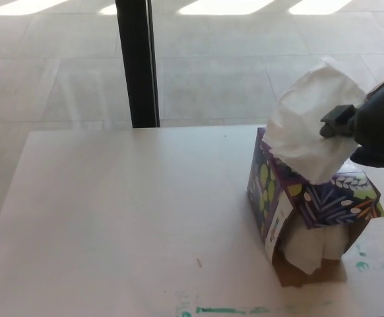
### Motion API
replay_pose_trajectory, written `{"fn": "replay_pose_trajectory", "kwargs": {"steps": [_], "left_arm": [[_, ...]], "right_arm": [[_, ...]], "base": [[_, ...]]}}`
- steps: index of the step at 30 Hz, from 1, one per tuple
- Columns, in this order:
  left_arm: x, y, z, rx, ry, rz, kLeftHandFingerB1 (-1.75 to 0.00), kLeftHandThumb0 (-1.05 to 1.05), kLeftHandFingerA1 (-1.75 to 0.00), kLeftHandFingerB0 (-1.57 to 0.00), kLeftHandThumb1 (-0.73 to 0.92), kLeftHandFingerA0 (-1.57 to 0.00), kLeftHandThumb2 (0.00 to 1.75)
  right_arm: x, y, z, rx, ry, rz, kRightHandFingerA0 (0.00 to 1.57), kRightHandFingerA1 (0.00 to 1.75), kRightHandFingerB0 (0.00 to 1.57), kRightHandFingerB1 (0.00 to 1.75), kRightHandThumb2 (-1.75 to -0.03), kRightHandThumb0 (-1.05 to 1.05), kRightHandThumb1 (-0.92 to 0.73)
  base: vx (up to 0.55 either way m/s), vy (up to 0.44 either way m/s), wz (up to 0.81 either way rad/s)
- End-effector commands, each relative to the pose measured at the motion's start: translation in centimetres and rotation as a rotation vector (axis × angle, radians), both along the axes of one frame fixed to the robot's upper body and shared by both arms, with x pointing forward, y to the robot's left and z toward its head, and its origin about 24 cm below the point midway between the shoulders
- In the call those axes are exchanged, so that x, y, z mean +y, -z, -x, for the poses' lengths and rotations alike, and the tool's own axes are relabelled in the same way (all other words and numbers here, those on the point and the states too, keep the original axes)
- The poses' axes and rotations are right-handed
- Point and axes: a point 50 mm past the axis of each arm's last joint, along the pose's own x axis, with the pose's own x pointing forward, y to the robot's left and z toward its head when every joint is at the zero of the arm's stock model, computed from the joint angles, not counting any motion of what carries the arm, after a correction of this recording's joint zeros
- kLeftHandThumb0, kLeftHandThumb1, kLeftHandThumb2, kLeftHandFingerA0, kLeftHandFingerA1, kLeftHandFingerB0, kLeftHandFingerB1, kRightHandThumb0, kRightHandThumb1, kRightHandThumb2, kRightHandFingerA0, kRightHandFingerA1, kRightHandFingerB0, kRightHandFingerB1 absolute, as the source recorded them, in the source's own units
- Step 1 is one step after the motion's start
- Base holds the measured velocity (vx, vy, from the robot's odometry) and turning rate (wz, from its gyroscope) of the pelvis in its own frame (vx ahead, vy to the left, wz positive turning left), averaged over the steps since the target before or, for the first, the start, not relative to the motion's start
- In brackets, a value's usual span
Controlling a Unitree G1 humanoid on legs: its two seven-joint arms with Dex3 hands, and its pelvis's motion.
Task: The robot uses its right hand to pull out a tissue from the tissue box kept in the middle of the desk and put it on the right side
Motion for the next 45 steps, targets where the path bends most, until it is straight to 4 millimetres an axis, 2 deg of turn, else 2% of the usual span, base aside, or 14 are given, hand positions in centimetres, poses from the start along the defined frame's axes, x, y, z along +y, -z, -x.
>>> {"fn": "replay_pose_trajectory", "kwargs": {"steps": [1,2,3,8,9,10,12,16,21,29,30,31,32,45], "left_arm": [[0.5,-0.6,-0.3,-0.014,0.021,-0.024,-0.89,-0.79,-0.99,-0.53,0.74,-0.76,1.18],[0.5,-0.6,-0.3,-0.011,0.021,-0.024,-0.90,-0.78,-1.03,-0.48,0.81,-0.75,1.04],[0.5,-0.6,-0.3,-0.010,0.011,-0.020,-0.82,-0.83,-0.98,-0.44,0.65,-0.78,1.25],[0.5,-0.5,0.0,-0.008,0.008,-0.020,-0.82,-0.84,-0.99,-0.45,0.66,-0.78,1.26],[0.5,-0.4,0.2,-0.001,0.001,-0.016,-0.82,-0.83,-0.98,-0.43,0.66,-0.77,1.26],[0.5,-0.3,0.4,-0.006,-0.012,-0.003,-0.91,-0.82,-1.06,-0.45,0.82,-0.73,1.03],[0.4,-0.2,0.6,-0.006,-0.015,-0.001,-0.92,-0.83,-1.06,-0.47,0.82,-0.76,1.04],[0.4,-0.1,0.7,-0.006,-0.028,-0.002,-0.92,-0.85,-1.05,-0.47,0.83,-0.75,1.02],[0.5,0.0,1.0,0.006,-0.040,-0.015,-0.91,-0.83,-1.04,-0.48,0.86,-0.76,1.00],[0.4,0.0,0.8,-0.009,-0.055,0.006,-0.91,-0.83,-1.05,-0.46,0.86,-0.74,0.99],[0.4,0.0,0.8,-0.009,-0.055,0.006,-0.91,-0.83,-1.05,-0.46,0.86,-0.74,0.99],[0.4,0.0,1.0,-0.006,-0.065,0.007,-0.85,-0.90,-1.03,-0.46,0.67,-0.82,1.24],[0.4,0.1,1.1,0.004,-0.058,-0.001,-0.91,-0.83,-1.04,-0.48,0.87,-0.78,1.00],[0.4,0.0,1.0,0.011,-0.039,-0.019,-0.89,-0.81,-1.02,-0.47,0.87,-0.75,0.99]], "right_arm": [[-0.1,0.7,0.1,-0.066,-0.046,-0.001,0.95,1.72,0.85,0.85,-0.67,-0.31,-0.64],[-0.1,0.8,0.1,-0.076,-0.057,-0.014,0.98,1.73,0.82,1.02,-0.77,-0.28,-0.60],[-0.1,0.8,0.2,-0.093,-0.077,-0.039,0.95,1.75,0.78,1.31,-0.85,-0.27,-0.60],[0.0,0.7,0.2,-0.135,-0.113,-0.083,0.97,1.75,0.74,1.54,-0.96,-0.30,-0.52],[0.1,0.7,0.3,-0.134,-0.117,-0.113,0.98,1.75,0.76,1.49,-0.96,-0.30,-0.51],[0.1,0.7,0.3,-0.136,-0.122,-0.128,1.18,1.71,0.75,1.37,-0.99,-0.26,-0.49],[0.2,0.7,0.4,-0.140,-0.136,-0.142,0.99,1.75,0.78,1.42,-0.95,-0.27,-0.47],[0.2,0.4,0.6,-0.172,-0.190,-0.199,0.97,1.75,0.71,1.57,-0.97,-0.28,-0.46],[0.2,-0.2,0.7,-0.216,-0.235,-0.305,0.99,1.75,0.73,1.50,-1.04,-0.28,-0.41],[0.3,-1.7,0.4,-0.215,-0.164,-0.752,1.04,1.75,0.81,1.46,-1.35,-0.27,-0.35],[0.3,-1.7,0.4,-0.215,-0.163,-0.753,1.04,1.75,0.81,1.46,-1.35,-0.27,-0.35],[0.3,-1.9,0.4,-0.262,-0.172,-0.790,1.05,1.75,0.84,1.47,-1.31,-0.25,-0.36],[0.2,-2.1,0.2,-0.294,-0.167,-0.817,1.07,1.75,0.85,1.48,-1.29,-0.26,-0.39],[-1.7,-7.2,-0.6,-0.483,-0.061,-1.256,1.05,1.75,0.84,1.55,-1.25,-0.24,-0.49]], "base": [[0.00,0.000,0.00],[0.00,0.000,0.00],[0.00,0.000,0.00],[0.00,0.000,0.00],[0.00,0.000,0.00],[0.00,0.000,0.00],[0.00,0.000,0.00],[0.00,0.000,0.00],[0.00,0.000,0.00],[0.00,0.000,0.00],[0.00,0.000,0.00],[0.00,0.000,0.00],[0.00,0.000,0.00],[0.00,0.000,0.00]]}}
